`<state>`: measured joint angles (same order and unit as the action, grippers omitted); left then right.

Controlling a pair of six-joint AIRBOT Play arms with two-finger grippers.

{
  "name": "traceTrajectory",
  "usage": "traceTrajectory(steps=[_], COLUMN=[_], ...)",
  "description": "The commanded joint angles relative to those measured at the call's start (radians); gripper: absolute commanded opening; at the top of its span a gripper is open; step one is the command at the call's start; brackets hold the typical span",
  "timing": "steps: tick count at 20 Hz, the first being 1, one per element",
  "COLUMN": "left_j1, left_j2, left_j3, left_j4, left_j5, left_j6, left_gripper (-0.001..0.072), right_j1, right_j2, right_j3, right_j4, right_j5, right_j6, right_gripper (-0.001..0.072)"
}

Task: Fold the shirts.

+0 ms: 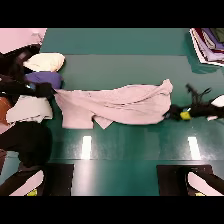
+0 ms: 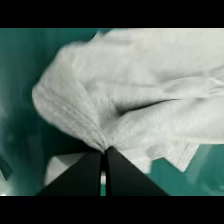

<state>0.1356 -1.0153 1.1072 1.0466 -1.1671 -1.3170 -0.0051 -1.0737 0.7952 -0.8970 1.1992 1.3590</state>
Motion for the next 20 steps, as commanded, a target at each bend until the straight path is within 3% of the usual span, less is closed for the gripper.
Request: traceTrajectory(steps=[1,7,11,15,20], left_j1=[0.0,0.0,0.0,0.0,0.0], left_j2=[0.136,0.211,0.211,0.214,0.203], left_j3=[0.204,0.756,0.984,1.046,0.855], left_j4=[0.019,0.016,0.01,-0.161,-0.115], left_j5=[-0.057,-0.082,-0.103,-0.116,-0.14], left_j6=[-0.014,-0.117,-0.207,-0.22,-0.22], left_gripper=[0.0024,0.0024,0.0023,0.0022,0.0023], right_j1=[-0.042,-0.209,-0.323,-0.41,-0.332], right_j2=[0.143,0.292,0.321,0.279,0.113], right_j3=[0.256,0.772,0.969,1.138,1.242], right_j4=[0.004,0.004,0.004,0.005,0.002], right_j5=[0.032,0.069,0.175,0.285,0.428], right_j6=[0.0,0.0,0.001,0.004,0.093], right_gripper=[0.0013,0.0012,0.0012,0.0012,0.0011])
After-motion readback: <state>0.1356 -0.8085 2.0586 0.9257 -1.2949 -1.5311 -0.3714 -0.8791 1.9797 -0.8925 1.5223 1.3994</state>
